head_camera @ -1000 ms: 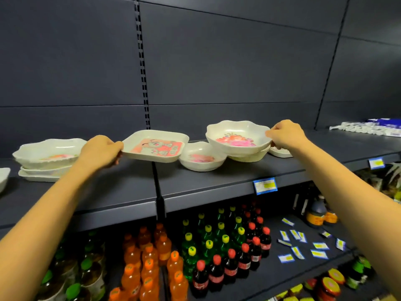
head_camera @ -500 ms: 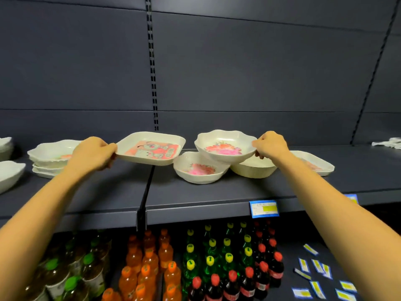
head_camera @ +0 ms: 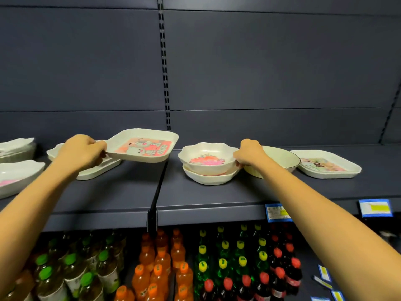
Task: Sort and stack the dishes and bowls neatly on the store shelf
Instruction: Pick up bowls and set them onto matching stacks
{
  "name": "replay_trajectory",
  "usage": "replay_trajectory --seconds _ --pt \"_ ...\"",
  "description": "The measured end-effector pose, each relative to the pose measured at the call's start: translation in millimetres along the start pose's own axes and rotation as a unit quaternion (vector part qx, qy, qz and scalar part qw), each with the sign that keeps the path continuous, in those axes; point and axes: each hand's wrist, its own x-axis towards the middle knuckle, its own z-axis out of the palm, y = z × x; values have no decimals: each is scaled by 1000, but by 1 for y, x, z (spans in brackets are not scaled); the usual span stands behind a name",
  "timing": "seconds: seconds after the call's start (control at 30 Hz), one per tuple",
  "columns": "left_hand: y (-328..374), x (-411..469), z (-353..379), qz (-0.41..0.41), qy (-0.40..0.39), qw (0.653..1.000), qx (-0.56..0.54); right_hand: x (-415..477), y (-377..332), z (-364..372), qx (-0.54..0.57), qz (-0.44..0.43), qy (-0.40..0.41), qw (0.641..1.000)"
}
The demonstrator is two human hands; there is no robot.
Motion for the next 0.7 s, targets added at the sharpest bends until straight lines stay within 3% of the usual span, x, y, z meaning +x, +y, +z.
replay_trajectory --seconds 0.33,0.7 --pt "49 -14 34 12 -18 999 -23 -9 27 -25 -93 -77 68 990" --pt "185 -60 139 69 -76 992 -80 -11 180 -118 -136 -46 65 987"
